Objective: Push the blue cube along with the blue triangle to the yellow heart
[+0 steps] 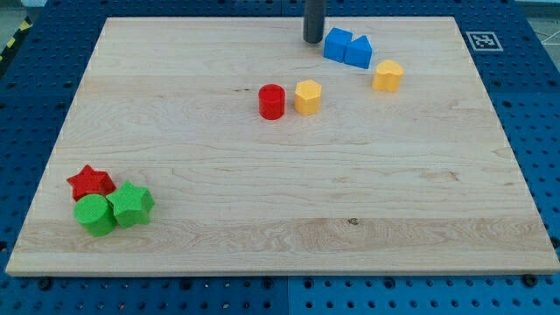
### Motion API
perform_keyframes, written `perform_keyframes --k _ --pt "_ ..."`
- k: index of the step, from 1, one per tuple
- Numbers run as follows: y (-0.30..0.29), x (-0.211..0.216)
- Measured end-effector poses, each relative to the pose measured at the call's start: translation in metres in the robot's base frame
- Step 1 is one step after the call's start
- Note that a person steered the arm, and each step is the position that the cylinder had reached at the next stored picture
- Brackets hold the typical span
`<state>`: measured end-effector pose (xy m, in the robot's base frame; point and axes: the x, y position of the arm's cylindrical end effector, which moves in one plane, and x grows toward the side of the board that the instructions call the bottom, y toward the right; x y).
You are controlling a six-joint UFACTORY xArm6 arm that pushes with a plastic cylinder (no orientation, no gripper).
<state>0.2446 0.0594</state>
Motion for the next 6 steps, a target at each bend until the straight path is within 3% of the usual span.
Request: perform_keyframes --k 1,3,6 --pt "0.018 0.005" --pt "0.049 0.057" --pt "0.05 0.113"
